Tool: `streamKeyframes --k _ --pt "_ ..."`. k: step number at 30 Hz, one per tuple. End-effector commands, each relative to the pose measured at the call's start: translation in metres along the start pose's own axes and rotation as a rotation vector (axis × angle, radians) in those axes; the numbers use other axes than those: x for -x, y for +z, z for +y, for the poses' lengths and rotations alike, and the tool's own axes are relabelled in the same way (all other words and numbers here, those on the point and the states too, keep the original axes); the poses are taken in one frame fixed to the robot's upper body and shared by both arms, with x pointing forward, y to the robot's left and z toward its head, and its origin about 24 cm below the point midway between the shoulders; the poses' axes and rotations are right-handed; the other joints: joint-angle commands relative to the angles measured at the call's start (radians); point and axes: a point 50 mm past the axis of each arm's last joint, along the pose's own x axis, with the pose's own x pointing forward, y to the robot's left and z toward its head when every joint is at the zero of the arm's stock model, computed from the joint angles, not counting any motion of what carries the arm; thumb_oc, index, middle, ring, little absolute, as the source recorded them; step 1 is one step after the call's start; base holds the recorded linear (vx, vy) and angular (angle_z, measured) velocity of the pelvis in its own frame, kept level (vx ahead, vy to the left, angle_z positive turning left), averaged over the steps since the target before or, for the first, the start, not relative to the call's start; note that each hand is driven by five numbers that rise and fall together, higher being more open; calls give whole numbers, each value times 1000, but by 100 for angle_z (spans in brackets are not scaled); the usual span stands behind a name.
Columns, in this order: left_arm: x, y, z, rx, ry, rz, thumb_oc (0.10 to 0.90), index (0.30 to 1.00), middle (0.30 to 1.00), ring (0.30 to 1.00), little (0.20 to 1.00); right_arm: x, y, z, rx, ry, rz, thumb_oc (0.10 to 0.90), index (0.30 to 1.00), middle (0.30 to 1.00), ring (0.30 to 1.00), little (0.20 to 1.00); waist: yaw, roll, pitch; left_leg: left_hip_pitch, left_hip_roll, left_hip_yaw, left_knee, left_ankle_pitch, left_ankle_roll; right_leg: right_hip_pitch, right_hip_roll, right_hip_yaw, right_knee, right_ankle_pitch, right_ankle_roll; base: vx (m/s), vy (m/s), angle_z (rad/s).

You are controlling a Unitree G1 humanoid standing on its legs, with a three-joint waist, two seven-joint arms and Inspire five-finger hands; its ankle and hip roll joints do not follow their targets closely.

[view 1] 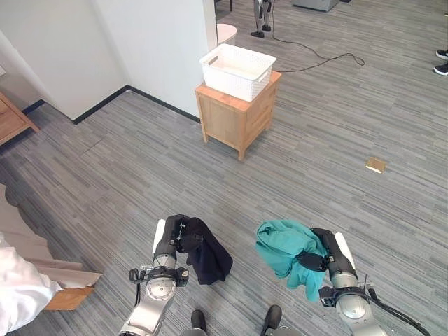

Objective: Pick up bed clothes into laundry basket.

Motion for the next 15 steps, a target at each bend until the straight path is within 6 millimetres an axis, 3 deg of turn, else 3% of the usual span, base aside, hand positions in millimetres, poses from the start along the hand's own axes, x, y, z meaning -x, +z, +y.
streamKeyframes --k 1,10,11,13,14,15 --pt "-35 43 6 177 -68 -174 400 300 300 300 300 -57 48 24 -136 98 -109 400 300 300 300 300 -8 -125 -107 -31 -26 -130 1 -99 -14 100 -56 249 2 -170 64 38 -3 -13" --pt "-36 72 34 130 57 -333 400 300 300 300 300 -70 96 14 86 146 -319 400 300 300 300 300 8 -127 -121 -33 -14 -148 1 -90 -35 113 -40 239 2 -185 53 18 -52 0" --pt "-32 78 47 64 125 -388 400 300 300 300 300 -70 116 9 185 132 -427 400 300 300 300 300 23 -127 -120 -36 -6 -155 1 -85 -44 112 -28 240 2 -195 46 33 -132 34" --pt "-30 93 67 -152 251 -495 400 300 300 300 300 -70 144 -4 213 70 -553 400 300 300 300 300 34 -124 -112 -40 5 -150 22 -78 -53 119 -21 238 2 -214 37 37 -143 20" --pt "-29 94 67 -155 254 -497 400 300 300 300 300 -70 144 -4 213 69 -554 400 300 300 300 300 34 -125 -108 -38 6 -151 22 -79 -53 122 -21 238 2 -215 37 -12 -170 0" --pt "-26 118 74 -227 319 -626 400 300 300 300 300 -68 168 -25 244 -31 -657 400 300 300 300 300 58 -139 -55 -176 0 -141 262 -57 -85 157 -39 219 2 -231 15 -40 -151 4"
